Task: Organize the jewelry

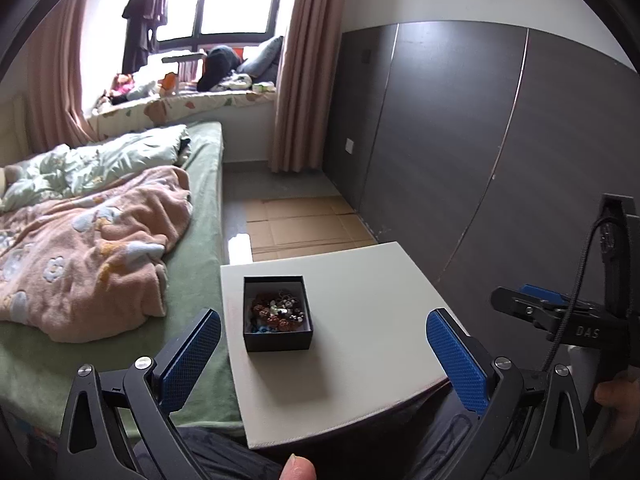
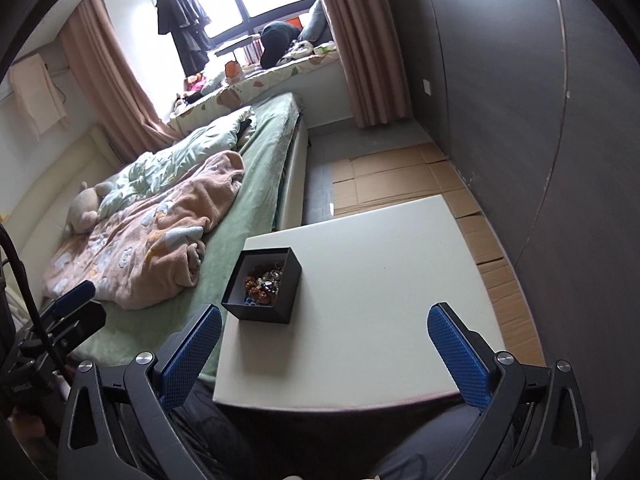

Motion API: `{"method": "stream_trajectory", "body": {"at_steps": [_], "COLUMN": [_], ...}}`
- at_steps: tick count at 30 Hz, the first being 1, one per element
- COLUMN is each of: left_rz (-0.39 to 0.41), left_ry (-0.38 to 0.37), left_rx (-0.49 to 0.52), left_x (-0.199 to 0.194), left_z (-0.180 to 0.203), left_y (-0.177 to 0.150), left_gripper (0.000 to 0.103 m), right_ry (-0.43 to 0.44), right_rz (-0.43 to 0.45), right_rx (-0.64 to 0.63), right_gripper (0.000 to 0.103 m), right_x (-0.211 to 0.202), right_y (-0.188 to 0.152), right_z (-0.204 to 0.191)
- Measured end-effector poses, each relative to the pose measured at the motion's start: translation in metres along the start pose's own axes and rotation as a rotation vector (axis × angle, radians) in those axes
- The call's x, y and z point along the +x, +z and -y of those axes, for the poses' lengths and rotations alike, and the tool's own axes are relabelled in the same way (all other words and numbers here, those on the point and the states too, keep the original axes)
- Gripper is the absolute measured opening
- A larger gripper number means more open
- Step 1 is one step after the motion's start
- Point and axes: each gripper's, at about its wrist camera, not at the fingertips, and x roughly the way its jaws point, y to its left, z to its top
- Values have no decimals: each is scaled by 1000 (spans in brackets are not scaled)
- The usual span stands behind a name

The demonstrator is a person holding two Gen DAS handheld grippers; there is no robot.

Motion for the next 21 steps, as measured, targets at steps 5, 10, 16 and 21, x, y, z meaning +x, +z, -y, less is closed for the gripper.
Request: {"method": "stream_trajectory", "body": {"at_steps": [5, 10, 16, 21], "left_rz": [17, 20, 18, 29], "left_ry": [9, 12, 16, 34], "left_rx": [4, -7, 13, 10], "left_x": [-20, -37, -56, -70], "left_z": [8, 12, 14, 12], "left_y": [-11, -23, -40, -47], "left_gripper": [103, 103, 103, 103], "right_ry": [-7, -12, -7, 2], "right_rz": [33, 49, 80, 102], "right_rx": [10, 16, -4, -43], "right_gripper": [103, 103, 103, 103], "right_x": [-24, -42, -66, -81], "right_y": [-14, -33, -53, -65], "right_z": [4, 4, -5, -18]}}
